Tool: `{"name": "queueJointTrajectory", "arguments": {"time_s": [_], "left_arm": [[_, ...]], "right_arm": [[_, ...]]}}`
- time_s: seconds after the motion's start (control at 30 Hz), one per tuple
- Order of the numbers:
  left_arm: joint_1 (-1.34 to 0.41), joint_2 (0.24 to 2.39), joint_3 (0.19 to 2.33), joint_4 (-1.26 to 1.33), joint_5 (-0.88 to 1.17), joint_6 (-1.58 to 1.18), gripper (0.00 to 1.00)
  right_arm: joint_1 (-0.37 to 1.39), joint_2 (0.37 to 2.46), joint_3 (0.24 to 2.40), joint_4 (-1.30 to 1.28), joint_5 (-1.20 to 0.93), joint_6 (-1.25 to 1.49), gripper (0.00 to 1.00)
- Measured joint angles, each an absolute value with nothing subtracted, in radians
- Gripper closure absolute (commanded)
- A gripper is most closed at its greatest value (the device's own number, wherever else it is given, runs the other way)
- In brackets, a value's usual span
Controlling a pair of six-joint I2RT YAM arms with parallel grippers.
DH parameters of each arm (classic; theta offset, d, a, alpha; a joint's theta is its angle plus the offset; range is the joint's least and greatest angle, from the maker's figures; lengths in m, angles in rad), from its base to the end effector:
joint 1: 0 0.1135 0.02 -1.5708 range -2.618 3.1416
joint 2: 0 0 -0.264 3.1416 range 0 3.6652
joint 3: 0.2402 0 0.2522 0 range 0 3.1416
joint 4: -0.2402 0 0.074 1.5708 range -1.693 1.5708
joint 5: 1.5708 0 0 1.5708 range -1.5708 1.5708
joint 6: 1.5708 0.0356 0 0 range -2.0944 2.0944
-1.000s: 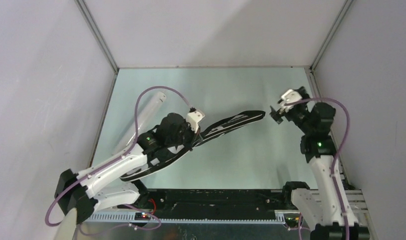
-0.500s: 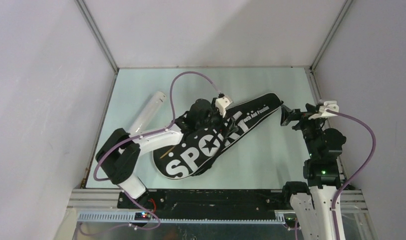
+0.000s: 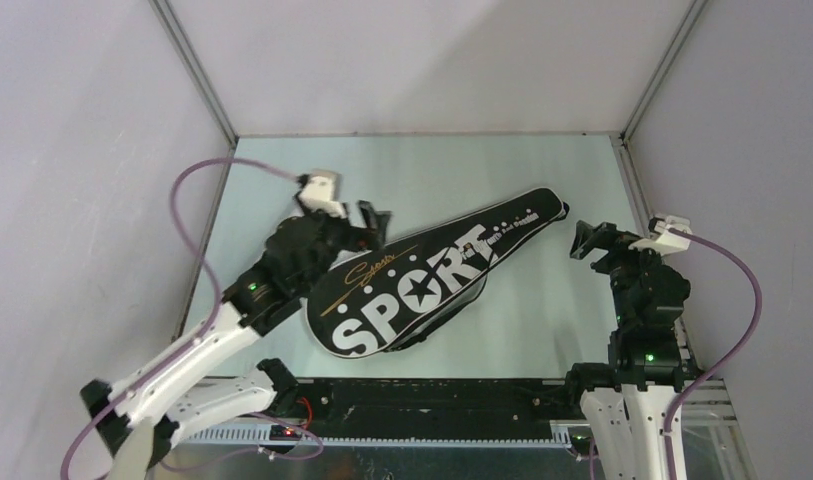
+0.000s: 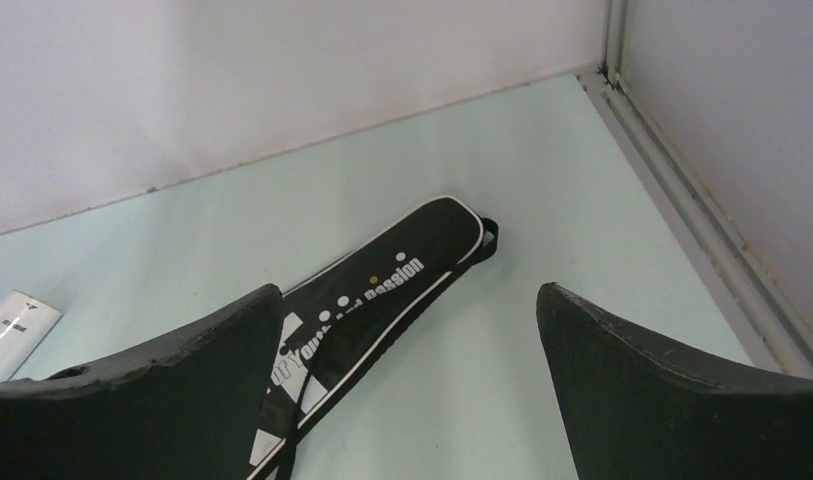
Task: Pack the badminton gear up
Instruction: Reset both arms
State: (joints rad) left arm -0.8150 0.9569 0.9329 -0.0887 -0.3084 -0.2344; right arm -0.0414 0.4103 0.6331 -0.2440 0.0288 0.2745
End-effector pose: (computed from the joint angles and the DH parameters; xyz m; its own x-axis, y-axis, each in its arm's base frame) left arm 0.1598 -0.1538 0.3713 -0.1880 -0.1232 -0.9744 0.4553 0.8681 -0.1976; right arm 0.1130 -0.0057 0.3291 -0.0014 0.2713 -0.9625 0.0733 0.9599 0.2704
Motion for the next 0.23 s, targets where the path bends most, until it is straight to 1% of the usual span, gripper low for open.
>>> {"name": "queueJointTrajectory", "arguments": {"time_s": [0.1, 0.23], "left_arm": [[-0.743, 0.835, 0.878, -0.253, -0.461, -0.350, 0.00], [-0.698, 0.746, 0.770, -0.404, -0.574, -0.434, 0.00]], "right_arm": [[-0.041, 0.410, 0.633, -0.274, 0.045, 0.282, 0.01], [-0.041, 0.406, 0.633, -0.285, 0.057, 0.282, 0.01]]}}
